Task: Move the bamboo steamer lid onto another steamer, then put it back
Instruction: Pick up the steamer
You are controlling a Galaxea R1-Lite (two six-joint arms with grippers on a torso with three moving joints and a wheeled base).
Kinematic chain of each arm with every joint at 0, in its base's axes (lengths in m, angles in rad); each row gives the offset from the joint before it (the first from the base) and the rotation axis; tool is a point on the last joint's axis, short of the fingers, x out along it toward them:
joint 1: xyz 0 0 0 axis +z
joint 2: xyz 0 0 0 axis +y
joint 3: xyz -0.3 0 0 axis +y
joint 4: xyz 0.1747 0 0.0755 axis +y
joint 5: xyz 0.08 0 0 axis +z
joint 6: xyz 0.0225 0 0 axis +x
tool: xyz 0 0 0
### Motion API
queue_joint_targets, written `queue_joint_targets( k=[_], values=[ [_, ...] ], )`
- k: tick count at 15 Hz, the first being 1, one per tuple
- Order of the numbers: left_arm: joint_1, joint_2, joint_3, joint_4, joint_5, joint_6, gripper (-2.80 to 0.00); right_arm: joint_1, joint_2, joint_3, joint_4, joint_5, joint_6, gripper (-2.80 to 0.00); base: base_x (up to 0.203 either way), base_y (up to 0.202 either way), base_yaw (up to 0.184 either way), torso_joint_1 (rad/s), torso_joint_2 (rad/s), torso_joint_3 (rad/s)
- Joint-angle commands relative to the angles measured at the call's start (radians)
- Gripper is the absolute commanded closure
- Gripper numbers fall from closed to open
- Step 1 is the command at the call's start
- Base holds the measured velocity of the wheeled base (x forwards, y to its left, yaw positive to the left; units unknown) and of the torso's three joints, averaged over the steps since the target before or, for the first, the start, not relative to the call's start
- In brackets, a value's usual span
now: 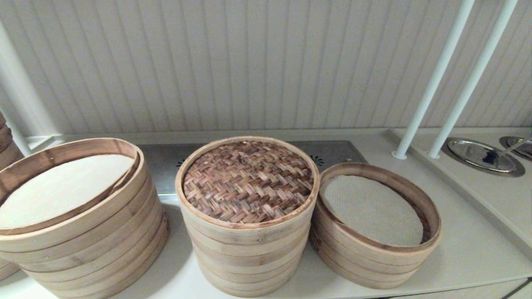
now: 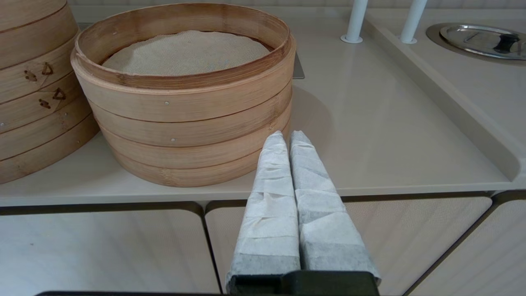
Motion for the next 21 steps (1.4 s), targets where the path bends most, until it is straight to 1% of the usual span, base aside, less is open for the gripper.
queue_joint_targets(
  k=[1,4,5,7,8,11,13,15,16,18,20,21],
  values=[
    [0.0,0.0,0.0,0.0,0.001,-0.001,0.0,0.0,0.003,0.002,-0.004,0.001,-0.009,0.0,0.0,0.0,0.0,0.0,0.0,0.0],
    [0.0,0.0,0.0,0.001,0.0,0.0,0.0,0.001,0.004,-0.012,0.019,0.006,-0.015,0.0,0.0,0.0,0.0,0.0,0.0,0.0],
    [0.0,0.0,0.0,0.0,0.001,0.0,0.0,0.001,0.012,-0.045,0.046,0.01,-0.015,0.0,0.0,0.0,0.0,0.0,0.0,0.0],
    [0.0,0.0,0.0,0.001,0.001,0.0,0.0,0.001,0.068,-0.169,0.109,0.039,-0.014,0.0,0.0,0.0,0.0,0.0,0.0,0.0],
    [0.0,0.0,0.0,0.001,0.001,0.0,0.0,0.001,0.128,-0.226,0.121,0.053,-0.011,0.0,0.0,0.0,0.0,0.0,0.0,0.0],
    [0.0,0.0,0.0,0.0,0.001,0.0,0.0,0.004,0.372,-0.418,0.13,0.095,0.002,0.0,0.0,0.0,0.0,0.0,0.0,0.0],
    [0.0,0.0,0.0,0.0,0.001,0.0,0.0,0.005,0.552,-0.584,0.13,0.172,0.044,0.0,0.0,0.0,0.0,0.0,0.0,0.0],
    [0.0,0.0,0.0,0.0,0.001,-0.001,0.0,0.015,0.712,-0.744,0.133,0.263,0.107,0.0,0.0,0.0,0.0,0.0,0.0,0.0],
    [0.0,0.0,0.0,0.0,0.001,0.0,0.0,0.043,0.781,-0.809,0.138,0.308,0.141,0.0,0.0,0.0,0.0,0.0,0.0,0.0],
    [0.0,0.0,0.0,0.0,0.001,0.0,0.0,0.159,0.911,-0.904,0.15,0.348,0.197,0.0,0.0,0.0,0.0,0.0,0.0,0.0],
    [0.0,0.0,0.0,0.0,0.001,-0.001,0.0,0.263,1.041,-0.978,0.163,0.339,0.227,0.0,0.0,0.0,0.0,0.0,0.0,0.0],
    [0.0,0.0,0.0,0.0,0.001,-0.001,0.0,0.313,1.108,-1.015,0.165,0.31,0.234,0.0,0.0,0.0,0.0,0.0,0.0,0.0]
  ],
)
